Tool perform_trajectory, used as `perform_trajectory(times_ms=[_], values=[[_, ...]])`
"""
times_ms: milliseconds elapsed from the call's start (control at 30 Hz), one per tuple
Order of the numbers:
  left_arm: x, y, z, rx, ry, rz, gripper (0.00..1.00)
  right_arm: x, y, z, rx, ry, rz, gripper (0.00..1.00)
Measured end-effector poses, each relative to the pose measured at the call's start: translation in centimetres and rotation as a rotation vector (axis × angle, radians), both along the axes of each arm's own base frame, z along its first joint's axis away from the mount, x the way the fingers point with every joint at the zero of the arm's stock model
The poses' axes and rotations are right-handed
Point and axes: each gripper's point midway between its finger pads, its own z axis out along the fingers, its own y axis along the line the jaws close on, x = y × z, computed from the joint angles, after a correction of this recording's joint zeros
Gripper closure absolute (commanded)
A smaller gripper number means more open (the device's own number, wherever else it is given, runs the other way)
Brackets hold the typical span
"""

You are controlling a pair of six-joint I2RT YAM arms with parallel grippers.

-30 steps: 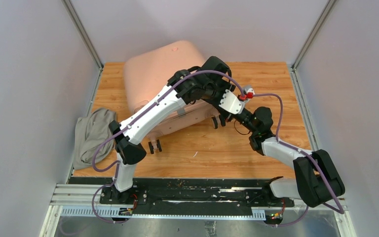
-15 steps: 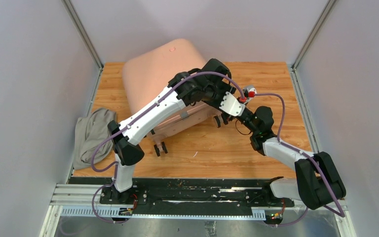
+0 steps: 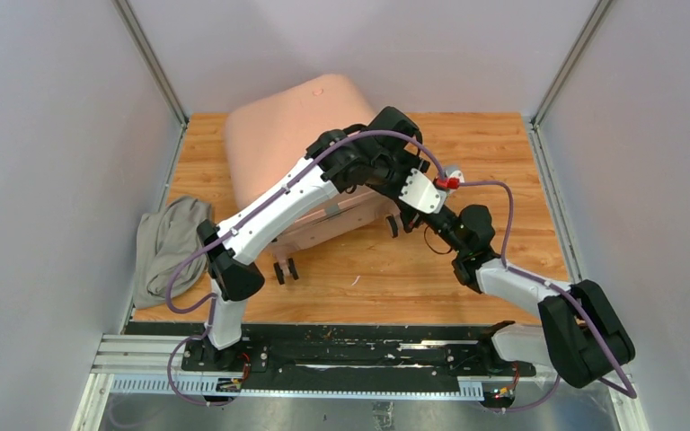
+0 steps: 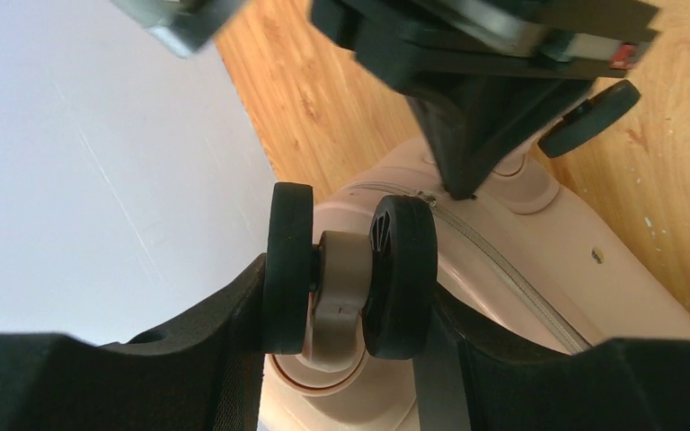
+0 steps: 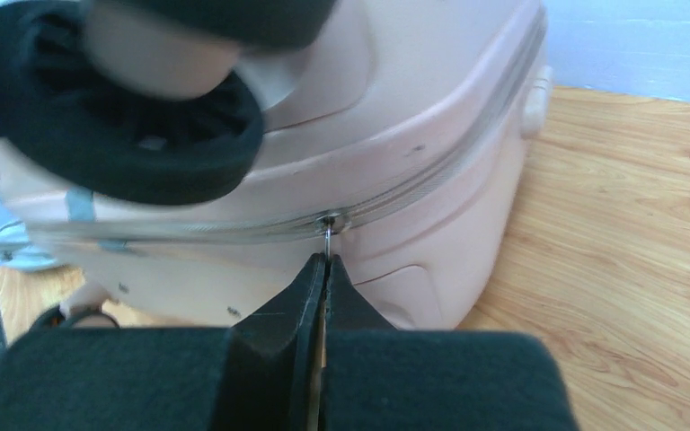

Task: Pack the luggage
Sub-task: Zip the luggage at the center of the board.

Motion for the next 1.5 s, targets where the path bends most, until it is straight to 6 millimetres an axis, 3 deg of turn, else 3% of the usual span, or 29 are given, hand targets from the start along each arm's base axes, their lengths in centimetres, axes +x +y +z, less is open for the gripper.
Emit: perform_trajectory(times_ms=[233, 767, 967, 1200, 1300, 1433, 1500], values=[[-0.4, 0.3, 1.3, -0.012, 0.015, 0.029, 1.00, -2.5, 1.5, 0.8, -0.016, -0.089, -0.008, 1.00], [-0.3, -0.2, 0.3, -0.005, 0.043, 0.062, 1.00, -2.6, 2.0, 0.2, -0.152, -0.152, -0.181, 1.00], [-1.0, 1.5, 0.3, 0.056, 0.061, 0.072, 1.00, -3.4, 3.8, 0.4, -0.143, -0.148, -0.187, 1.00], [-0.9, 0.5, 0.8, 0.005, 0.064, 0.080, 1.00, -3.3, 2.6, 0.9, -0.153, -0.144, -0.193, 1.00], [-1.1, 1.0, 0.6, 0.020, 0.074, 0.085, 1.00, -3.4, 3.5, 0.7, -0.138, -0.125, -0.208, 1.00], [-2.1, 3.2, 0.1, 0.100, 0.109, 0.087, 1.00, -4.6, 5.4, 0.7, -0.119, -0.109, -0.208, 1.00], [-2.4, 3.2, 0.1, 0.103, 0.116, 0.088, 1.00, -5.1, 5.6, 0.6, -0.122, -0.108, -0.186, 1.00]])
